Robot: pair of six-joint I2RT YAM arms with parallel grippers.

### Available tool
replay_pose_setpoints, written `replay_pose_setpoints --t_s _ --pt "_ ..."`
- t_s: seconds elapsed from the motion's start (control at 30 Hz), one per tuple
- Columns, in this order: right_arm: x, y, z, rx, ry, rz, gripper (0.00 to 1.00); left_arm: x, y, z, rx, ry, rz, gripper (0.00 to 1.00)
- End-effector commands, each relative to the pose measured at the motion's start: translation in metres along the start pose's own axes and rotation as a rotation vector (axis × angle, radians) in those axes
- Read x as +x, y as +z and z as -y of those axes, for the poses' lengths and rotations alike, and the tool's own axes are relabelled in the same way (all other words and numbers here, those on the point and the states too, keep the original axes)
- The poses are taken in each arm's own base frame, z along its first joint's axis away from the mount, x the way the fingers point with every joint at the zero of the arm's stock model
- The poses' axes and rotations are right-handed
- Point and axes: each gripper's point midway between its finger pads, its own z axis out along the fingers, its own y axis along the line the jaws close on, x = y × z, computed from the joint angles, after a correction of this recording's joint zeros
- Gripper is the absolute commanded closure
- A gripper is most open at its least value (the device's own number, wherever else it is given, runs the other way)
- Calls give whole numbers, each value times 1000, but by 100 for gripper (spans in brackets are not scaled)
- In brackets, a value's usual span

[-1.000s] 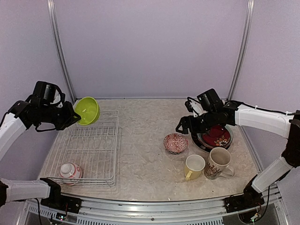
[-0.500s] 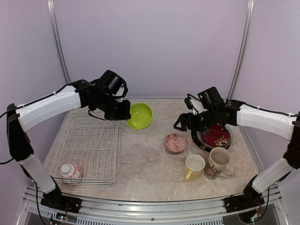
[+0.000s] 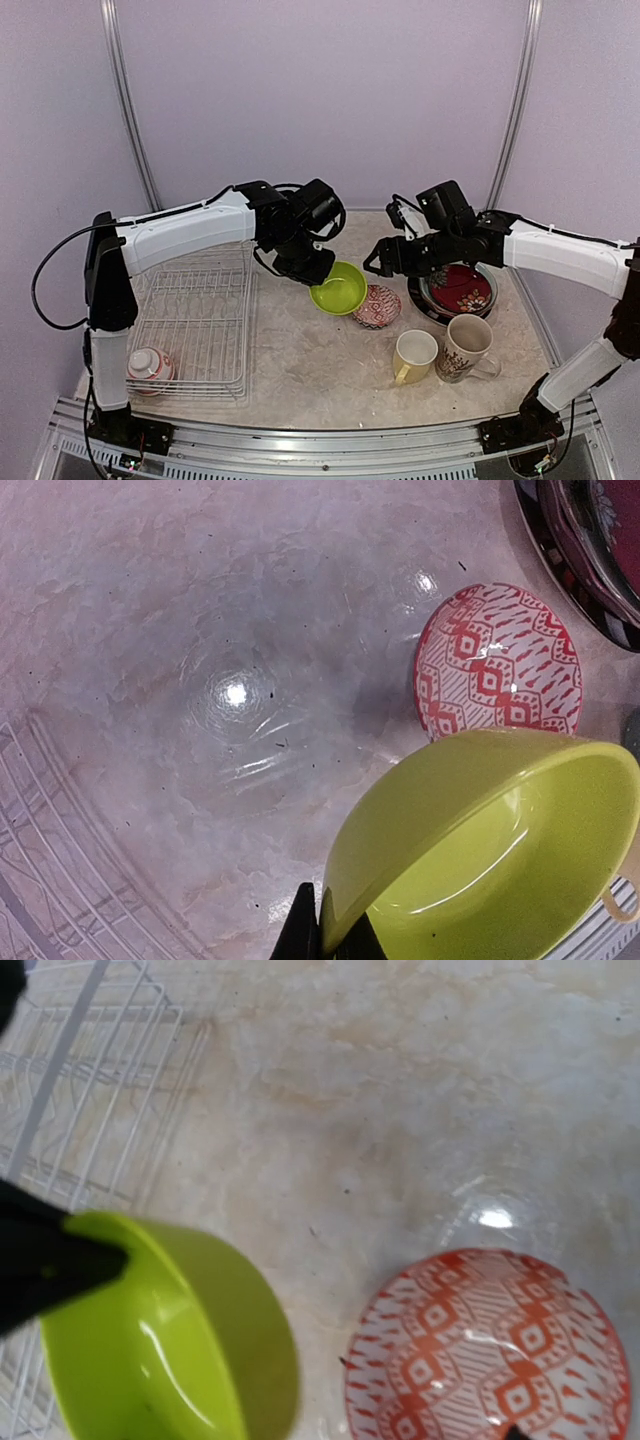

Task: Unload the mixed dishes from the dish rack
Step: Pass from the left arm to the right

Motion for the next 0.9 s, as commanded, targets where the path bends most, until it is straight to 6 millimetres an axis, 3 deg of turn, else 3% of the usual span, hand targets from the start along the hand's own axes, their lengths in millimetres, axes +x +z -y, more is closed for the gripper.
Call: replay_pose_setpoints --t_s 0.0,0.2,0.3,0.57,0.67,0.87 --pt "-3 11 -4 47 -24 -16 28 -10 -10 9 21 38 19 100" --pt "8 34 -13 92 -67 -73 37 -8 -5 15 34 51 2 100" --pt "11 44 -19 112 -87 -90 46 -6 -4 15 30 51 -4 100" --pt "15 56 -17 176 -109 -115 100 -4 -8 12 29 40 -1 95" --pt "13 54 -19 166 -101 -98 100 -1 -10 12 36 37 5 83" --pt "9 45 -14 180 -94 -73 100 3 -25 5 73 20 48 46"
